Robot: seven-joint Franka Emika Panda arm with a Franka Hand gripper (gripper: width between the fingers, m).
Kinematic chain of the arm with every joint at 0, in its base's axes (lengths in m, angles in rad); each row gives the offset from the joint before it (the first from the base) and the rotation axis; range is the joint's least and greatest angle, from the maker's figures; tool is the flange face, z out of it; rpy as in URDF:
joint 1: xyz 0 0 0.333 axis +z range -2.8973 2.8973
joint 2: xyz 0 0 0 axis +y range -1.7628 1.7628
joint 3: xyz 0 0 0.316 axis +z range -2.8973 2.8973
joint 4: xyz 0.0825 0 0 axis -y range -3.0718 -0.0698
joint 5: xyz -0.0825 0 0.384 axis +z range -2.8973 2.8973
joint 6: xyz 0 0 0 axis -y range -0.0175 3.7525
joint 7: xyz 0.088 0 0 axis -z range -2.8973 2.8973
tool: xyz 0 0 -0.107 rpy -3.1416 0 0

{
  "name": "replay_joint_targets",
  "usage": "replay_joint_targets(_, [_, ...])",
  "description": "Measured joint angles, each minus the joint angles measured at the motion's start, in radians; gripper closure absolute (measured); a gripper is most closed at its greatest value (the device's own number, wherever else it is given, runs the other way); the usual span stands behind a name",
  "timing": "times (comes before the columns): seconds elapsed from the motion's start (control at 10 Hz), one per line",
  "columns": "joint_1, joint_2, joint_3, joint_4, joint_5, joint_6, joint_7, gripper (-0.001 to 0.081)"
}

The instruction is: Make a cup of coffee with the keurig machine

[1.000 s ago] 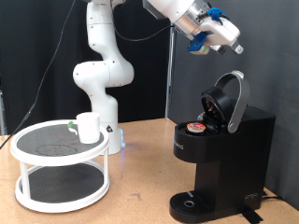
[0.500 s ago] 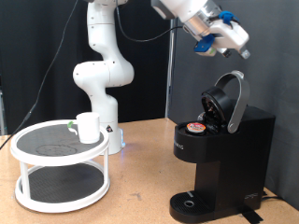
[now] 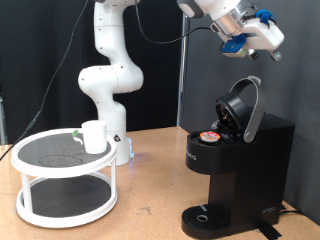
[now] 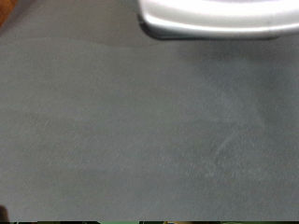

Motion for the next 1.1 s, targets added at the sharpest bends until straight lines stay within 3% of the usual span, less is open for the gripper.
replay_joint_targets(0.6, [0.0,0.039,0.041,0.0,-0.047,0.051,0.051,0.0072])
replay_joint_targets(0.7, [0.0,0.04,0.041,-0.001,-0.047,0.05,0.05,0.0187])
replay_joint_targets(0.8, [0.0,0.041,0.041,-0.002,-0.05,0.045,0.05,0.0187])
replay_joint_targets(1.0, [0.0,0.044,0.041,-0.007,-0.056,0.036,0.051,0.0462])
replay_joint_targets(1.1, [-0.001,0.046,0.04,-0.011,-0.063,0.029,0.054,0.0462])
